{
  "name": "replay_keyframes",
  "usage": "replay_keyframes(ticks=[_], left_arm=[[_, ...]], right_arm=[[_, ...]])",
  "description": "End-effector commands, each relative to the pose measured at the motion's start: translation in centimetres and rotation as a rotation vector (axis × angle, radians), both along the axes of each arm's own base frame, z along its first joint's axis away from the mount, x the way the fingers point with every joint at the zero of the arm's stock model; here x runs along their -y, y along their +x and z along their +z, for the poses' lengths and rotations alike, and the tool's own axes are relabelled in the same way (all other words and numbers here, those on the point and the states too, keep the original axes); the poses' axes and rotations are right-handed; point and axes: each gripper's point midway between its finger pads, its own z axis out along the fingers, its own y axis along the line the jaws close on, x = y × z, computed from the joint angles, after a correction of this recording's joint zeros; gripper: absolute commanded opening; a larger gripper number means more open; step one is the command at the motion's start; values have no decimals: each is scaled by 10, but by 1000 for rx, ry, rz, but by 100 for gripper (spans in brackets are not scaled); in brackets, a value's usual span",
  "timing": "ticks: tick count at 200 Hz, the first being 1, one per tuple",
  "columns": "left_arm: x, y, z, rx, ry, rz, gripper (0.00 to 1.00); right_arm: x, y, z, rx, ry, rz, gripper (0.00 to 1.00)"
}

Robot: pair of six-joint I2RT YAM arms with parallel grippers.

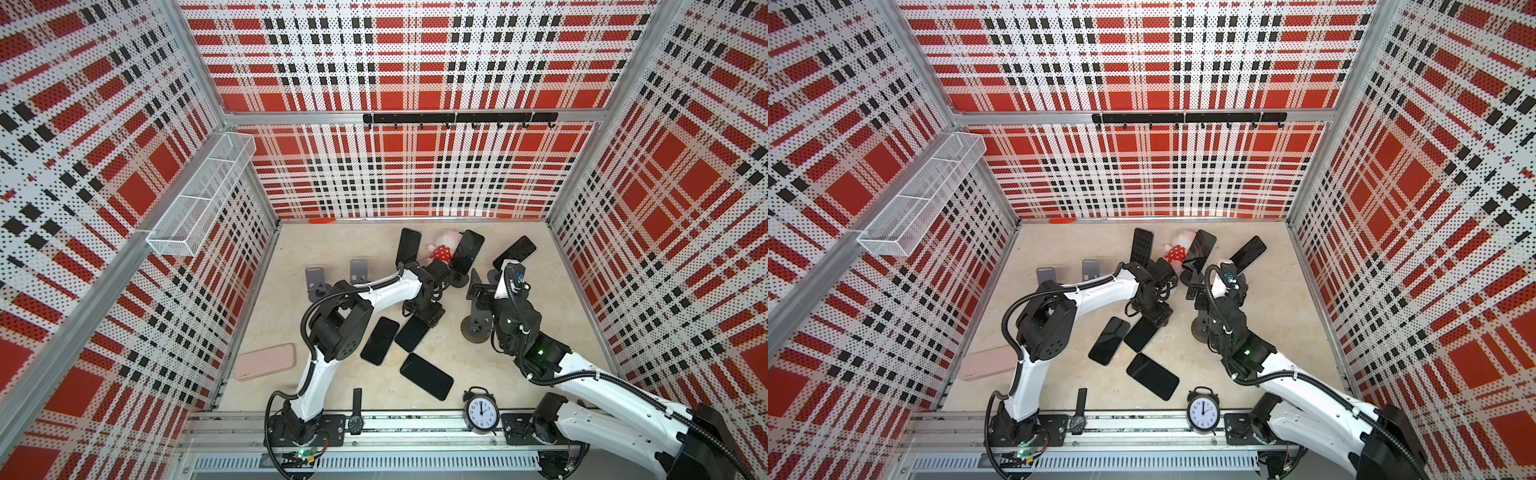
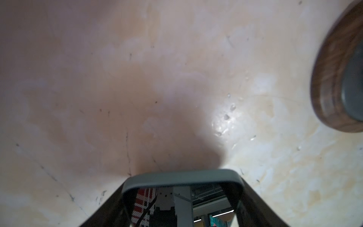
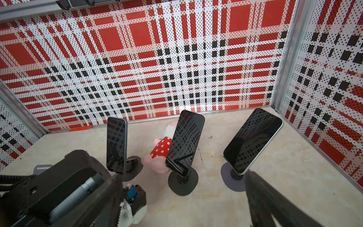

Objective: Remove the phone from the phone stand
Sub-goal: 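Carry the black phone toward the robot and lower it to the table, then set the black phone flat on the table and open the left gripper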

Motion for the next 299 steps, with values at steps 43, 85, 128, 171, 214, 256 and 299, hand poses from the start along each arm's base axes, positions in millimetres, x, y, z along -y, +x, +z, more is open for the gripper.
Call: replay_keyframes(ticks=[43,85,128,171,214,256,299], left_arm=[[-25,-17,-1,-29,51,-23,55],[-38,-25,-4,-43,70,-8,55],[-44,-33,-4,-55,75,-14,55],[-59,-42,-9,-65,118,-6,56],[-65,-49,-17,-77,145,-11,58],[-64,-53,-26,-93,162,-31,59],[-68,-51,-31,-88,192,-38,60]], right_arm=[[3,0,3,17,19,-9,100],[2,1,2,13,19,-4,100],[0,1,2,12,25,7,100],[-2,2,0,7,28,16,100],[-4,2,0,6,35,24,100],[-6,3,-1,2,36,30,100],[-6,2,0,5,38,31,100]])
